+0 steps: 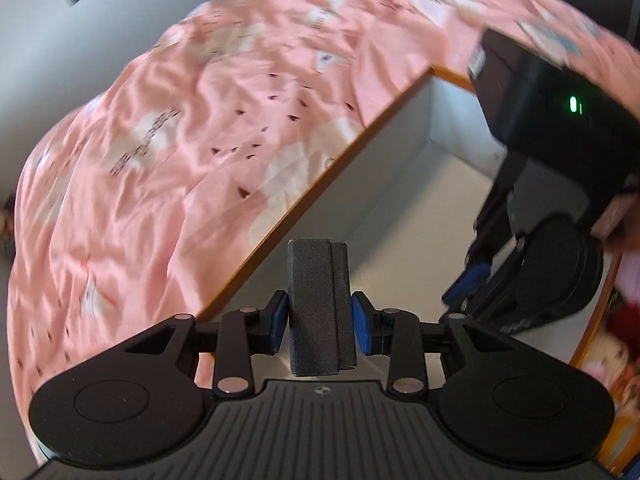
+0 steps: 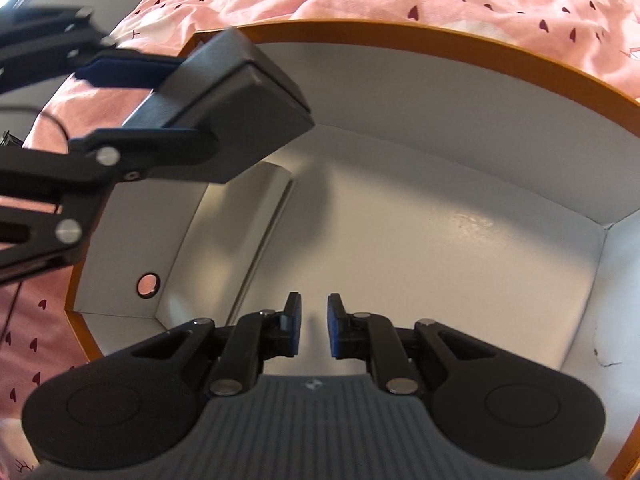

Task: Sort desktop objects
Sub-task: 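Lower the gray block into the orange box and open the left gripper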

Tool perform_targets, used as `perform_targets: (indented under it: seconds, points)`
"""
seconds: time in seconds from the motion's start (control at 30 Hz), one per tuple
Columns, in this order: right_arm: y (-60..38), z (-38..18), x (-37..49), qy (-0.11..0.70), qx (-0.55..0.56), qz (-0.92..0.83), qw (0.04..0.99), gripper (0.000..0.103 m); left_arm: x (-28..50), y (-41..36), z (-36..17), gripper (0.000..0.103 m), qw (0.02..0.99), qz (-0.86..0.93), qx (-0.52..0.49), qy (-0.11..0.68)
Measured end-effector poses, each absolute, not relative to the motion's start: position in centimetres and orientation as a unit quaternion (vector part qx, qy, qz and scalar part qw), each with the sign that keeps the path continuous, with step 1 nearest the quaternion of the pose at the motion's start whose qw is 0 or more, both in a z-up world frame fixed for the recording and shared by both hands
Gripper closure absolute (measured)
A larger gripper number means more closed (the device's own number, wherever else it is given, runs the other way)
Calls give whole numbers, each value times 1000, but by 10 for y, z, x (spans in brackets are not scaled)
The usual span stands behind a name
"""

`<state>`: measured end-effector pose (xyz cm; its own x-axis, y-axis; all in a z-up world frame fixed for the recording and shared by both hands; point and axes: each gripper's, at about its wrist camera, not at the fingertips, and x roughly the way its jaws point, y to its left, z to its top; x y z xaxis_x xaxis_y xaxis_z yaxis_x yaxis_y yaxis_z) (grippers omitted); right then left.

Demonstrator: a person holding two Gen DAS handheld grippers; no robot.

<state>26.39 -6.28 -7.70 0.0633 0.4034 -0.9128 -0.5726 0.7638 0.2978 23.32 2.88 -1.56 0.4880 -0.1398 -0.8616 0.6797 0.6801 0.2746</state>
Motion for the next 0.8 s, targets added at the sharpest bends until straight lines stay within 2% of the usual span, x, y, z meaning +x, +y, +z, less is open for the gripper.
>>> perform_targets:
  seconds: [0.4,0.8]
  points:
    - [-44,-86,278,593,-57,342,727,88,239,16,-62,65,711,-305,477,417]
    - [-32,-87,296,574,-46,352,738,86,235,28,-63,62,699,-274,533,391]
